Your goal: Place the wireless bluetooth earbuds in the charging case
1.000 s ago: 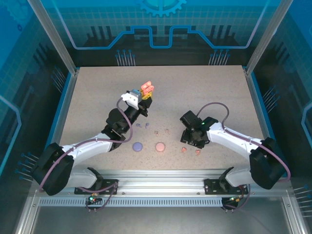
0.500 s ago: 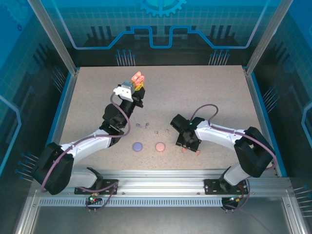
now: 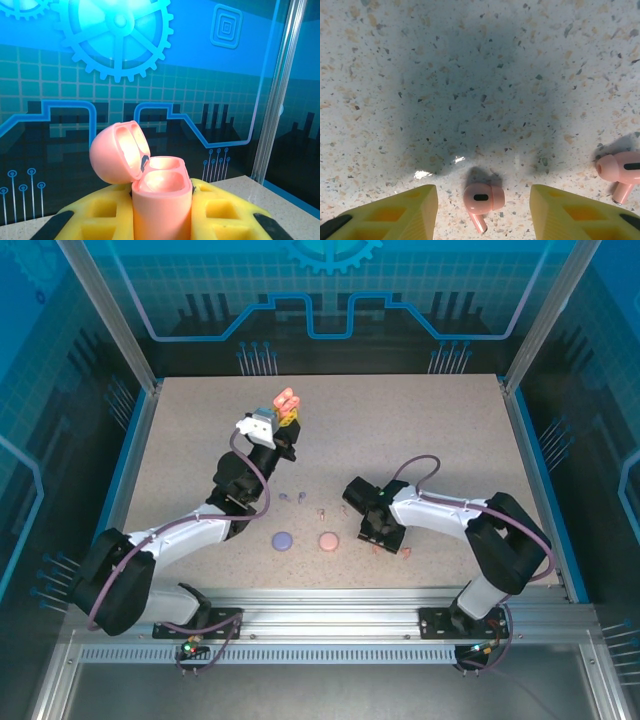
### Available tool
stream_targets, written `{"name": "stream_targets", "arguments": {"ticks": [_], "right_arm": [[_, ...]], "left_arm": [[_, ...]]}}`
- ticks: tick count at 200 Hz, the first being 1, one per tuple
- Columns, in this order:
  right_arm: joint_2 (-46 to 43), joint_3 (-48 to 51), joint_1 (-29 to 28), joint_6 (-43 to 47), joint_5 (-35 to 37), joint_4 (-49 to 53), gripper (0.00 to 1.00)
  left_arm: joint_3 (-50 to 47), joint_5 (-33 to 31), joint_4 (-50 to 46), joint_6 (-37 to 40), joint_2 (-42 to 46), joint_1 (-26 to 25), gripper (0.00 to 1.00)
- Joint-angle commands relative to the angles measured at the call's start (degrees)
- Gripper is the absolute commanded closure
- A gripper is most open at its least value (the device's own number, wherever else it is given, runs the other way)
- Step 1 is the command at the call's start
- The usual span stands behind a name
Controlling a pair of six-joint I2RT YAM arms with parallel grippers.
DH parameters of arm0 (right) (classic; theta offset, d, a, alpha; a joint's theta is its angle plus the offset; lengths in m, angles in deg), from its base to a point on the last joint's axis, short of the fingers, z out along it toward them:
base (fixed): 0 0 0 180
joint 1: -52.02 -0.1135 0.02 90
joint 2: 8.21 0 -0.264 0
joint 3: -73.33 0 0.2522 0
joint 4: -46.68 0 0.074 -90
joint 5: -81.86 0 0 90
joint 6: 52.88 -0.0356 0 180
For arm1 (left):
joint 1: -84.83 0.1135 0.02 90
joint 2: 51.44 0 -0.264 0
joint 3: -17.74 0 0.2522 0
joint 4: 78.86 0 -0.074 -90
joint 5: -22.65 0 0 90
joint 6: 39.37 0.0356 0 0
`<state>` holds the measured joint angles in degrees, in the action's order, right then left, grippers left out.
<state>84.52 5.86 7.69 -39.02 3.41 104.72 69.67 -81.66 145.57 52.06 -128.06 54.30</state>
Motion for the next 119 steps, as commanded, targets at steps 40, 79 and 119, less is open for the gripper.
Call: {"name": "stream_targets", "arguments": {"ticks": [40,79,119], "right_arm": [[1.7,1.0,-1.1,-2.3,-0.9,-1.6,0.51],[1.8,1.8,-1.2,-2.5,-1.4,-2.5,0.52],[1.9,2.4,-1.3,-2.6,-1.6,-3.0,0.54]], "left_arm": [[2.0,1.7,1.9,-0.3,-0.4,0.4,1.0],[1.8,1.8,1.7,0.0,-0.7,0.4,1.0],[1.9,2.2,1.6,0.1,-0.7,0.4,1.0]]}}
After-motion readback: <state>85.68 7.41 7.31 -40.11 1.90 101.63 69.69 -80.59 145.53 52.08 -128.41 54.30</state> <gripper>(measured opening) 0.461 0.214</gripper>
